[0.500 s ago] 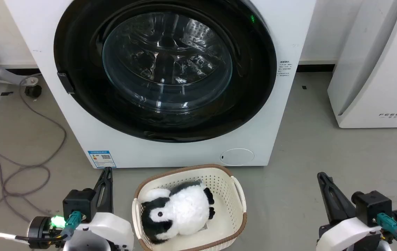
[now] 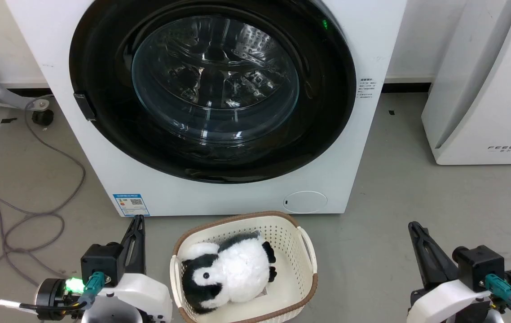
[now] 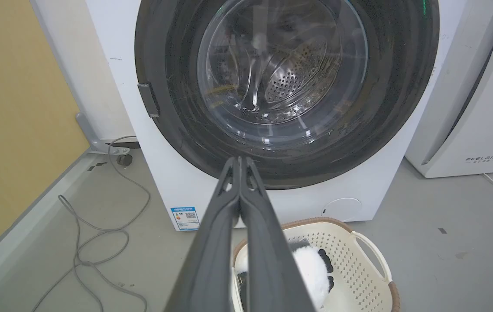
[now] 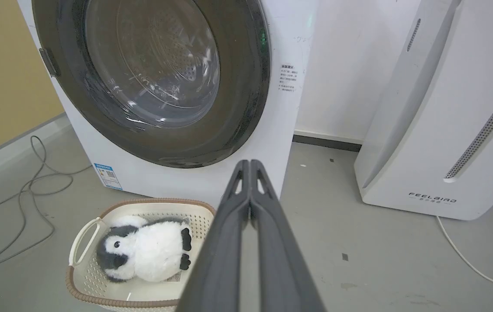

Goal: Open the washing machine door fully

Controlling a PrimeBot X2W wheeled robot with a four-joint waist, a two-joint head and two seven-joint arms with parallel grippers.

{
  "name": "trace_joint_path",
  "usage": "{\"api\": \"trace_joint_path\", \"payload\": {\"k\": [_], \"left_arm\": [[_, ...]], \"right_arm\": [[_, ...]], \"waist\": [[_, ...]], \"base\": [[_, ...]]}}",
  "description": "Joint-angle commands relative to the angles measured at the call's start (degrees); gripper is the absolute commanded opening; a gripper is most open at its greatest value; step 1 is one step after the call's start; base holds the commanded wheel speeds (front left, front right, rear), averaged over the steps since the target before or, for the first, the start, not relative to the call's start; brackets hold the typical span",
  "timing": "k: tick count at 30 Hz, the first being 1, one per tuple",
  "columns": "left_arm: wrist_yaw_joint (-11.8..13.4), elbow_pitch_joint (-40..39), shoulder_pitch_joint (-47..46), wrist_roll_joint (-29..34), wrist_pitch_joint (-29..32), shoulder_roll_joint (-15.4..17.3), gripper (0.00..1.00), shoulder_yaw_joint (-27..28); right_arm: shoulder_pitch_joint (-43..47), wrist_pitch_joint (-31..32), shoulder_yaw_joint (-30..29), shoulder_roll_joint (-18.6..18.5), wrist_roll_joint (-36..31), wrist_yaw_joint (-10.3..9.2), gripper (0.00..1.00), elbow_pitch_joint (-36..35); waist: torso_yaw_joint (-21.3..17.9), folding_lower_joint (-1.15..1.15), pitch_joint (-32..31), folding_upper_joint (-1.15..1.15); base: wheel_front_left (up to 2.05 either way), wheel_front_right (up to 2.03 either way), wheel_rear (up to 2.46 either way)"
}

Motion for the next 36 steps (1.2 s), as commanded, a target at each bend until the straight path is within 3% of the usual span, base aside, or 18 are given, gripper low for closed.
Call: {"api": "trace_joint_path", "payload": {"k": [1, 8, 9, 36], "left_arm": [[0.16, -0.26, 0.83, 0.16, 0.02, 0.0, 0.0, -0.06], [0.16, -0.26, 0.83, 0.16, 0.02, 0.0, 0.0, -0.06], [0.01, 0.01, 0.0, -0.01, -0.02, 0.0, 1.0, -0.01], [2.27, -0.47, 0.31, -1.03, -2.99, 0.0, 1.0, -1.11]], "right_arm": [[-0.79, 0.03, 0.04, -0.01, -0.44, 0.05, 0.0, 0.07], [-0.79, 0.03, 0.04, -0.01, -0.44, 0.05, 0.0, 0.07], [0.0, -0.02, -0.01, 0.0, 0.01, 0.0, 1.0, 0.0], [0.35, -2.99, -1.05, 0.0, 5.98, 0.01, 1.0, -2.37]], "waist": [[0.0, 0.0, 0.0, 0.0], [0.0, 0.0, 0.0, 0.0], [0.0, 0.0, 0.0, 0.0], [0.13, 0.0, 0.11, 0.0]], "base": [[0.0, 0.0, 0.0], [0.0, 0.0, 0.0], [0.0, 0.0, 0.0], [0.0, 0.0, 0.0]]}}
